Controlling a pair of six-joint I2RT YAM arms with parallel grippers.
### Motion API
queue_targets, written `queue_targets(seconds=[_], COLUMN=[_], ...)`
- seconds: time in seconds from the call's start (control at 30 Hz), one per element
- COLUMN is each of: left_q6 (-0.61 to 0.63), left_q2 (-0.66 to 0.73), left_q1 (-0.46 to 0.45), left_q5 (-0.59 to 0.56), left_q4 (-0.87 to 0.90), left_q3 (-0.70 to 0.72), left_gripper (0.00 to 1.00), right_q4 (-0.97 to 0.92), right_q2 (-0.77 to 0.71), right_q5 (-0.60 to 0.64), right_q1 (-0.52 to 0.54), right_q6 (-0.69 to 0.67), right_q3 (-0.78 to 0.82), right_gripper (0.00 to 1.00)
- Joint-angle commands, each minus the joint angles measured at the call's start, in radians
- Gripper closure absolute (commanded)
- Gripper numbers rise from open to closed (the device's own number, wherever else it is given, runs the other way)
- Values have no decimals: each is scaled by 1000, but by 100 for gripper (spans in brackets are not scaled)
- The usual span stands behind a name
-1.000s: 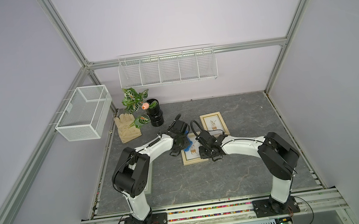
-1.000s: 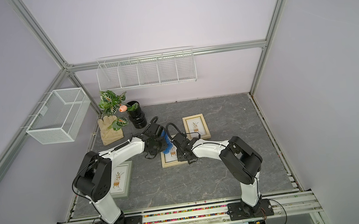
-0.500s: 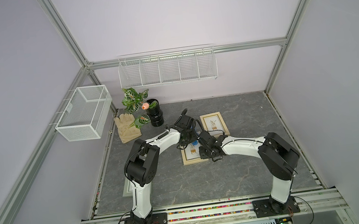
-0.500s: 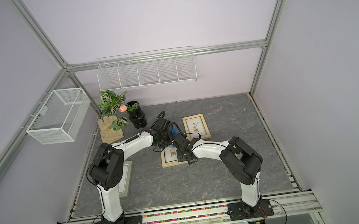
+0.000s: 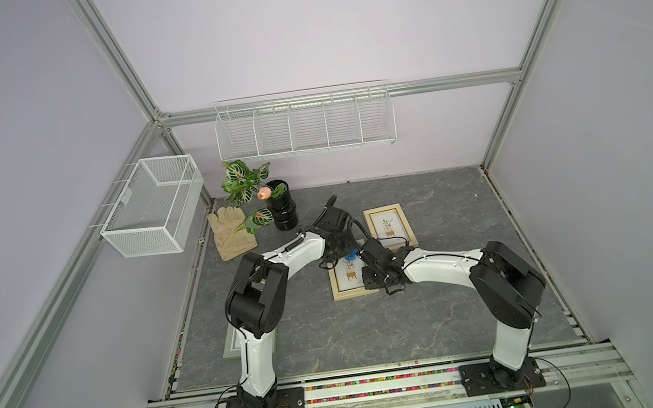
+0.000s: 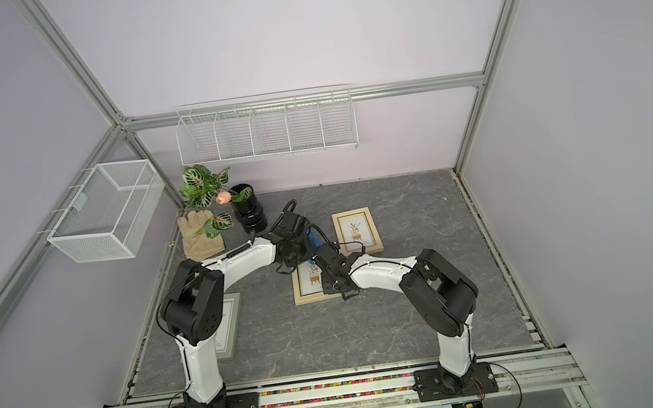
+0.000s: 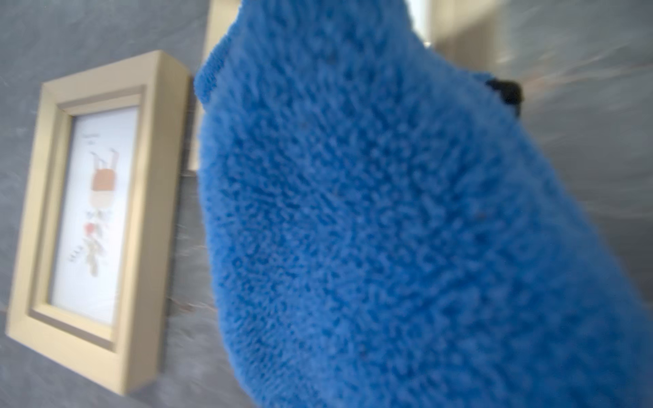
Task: Wipe the picture frame with a cloth
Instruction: Wipe the dirt from the picture frame.
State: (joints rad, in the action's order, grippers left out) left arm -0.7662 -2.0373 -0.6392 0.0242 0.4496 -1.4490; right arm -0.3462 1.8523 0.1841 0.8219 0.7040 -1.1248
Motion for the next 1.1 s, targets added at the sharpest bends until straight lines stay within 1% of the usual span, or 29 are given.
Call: queue_targets(seconds=[0.0,0.07,0.17,0.27,0.37,0.43,0.57,0.67,0.73,0.9,0.97,1.07], left_q6=[-4,4,2,36,35,24,16,10,21,48,75,91], left_q2=[-52,-43,11,43,36,12,-65,-85,-67,48,91,132], left_q1=[-5,18,82,108,97,68,-11,-26,-12,67,67,64], left_q5=[17,3,-7,-58,-53,-40,-18,-12,-39,-87,-131,-128], left_q4=[15,30,5,54,54,48,79,90,99,102,119,117], left_q3=[-58,-44,56,85,72,33,-100,-130,-107,39,75,137], left_gripper=[100,100,100,100,100,100,100,100,100,100,100,100], right_q4=[-115,-121,-125,-117,-111,-111,-112,-117,-117,-115,-113,-111], right_q2=[21,22,22,21,28,32,29,27,25,26,30,36], right_q5=[15,18,24,22,14,11,13,16,16,21,17,16], right_q1=[2,3,2,3,2,4,4,4,4,4,3,3], right_q6=[22,23,23,23,18,17,17,14,17,20,19,20], right_q3=[45,43,45,48,48,47,48,46,48,50,48,43], right_gripper=[74,74,74,74,74,74,74,74,74,74,74,74])
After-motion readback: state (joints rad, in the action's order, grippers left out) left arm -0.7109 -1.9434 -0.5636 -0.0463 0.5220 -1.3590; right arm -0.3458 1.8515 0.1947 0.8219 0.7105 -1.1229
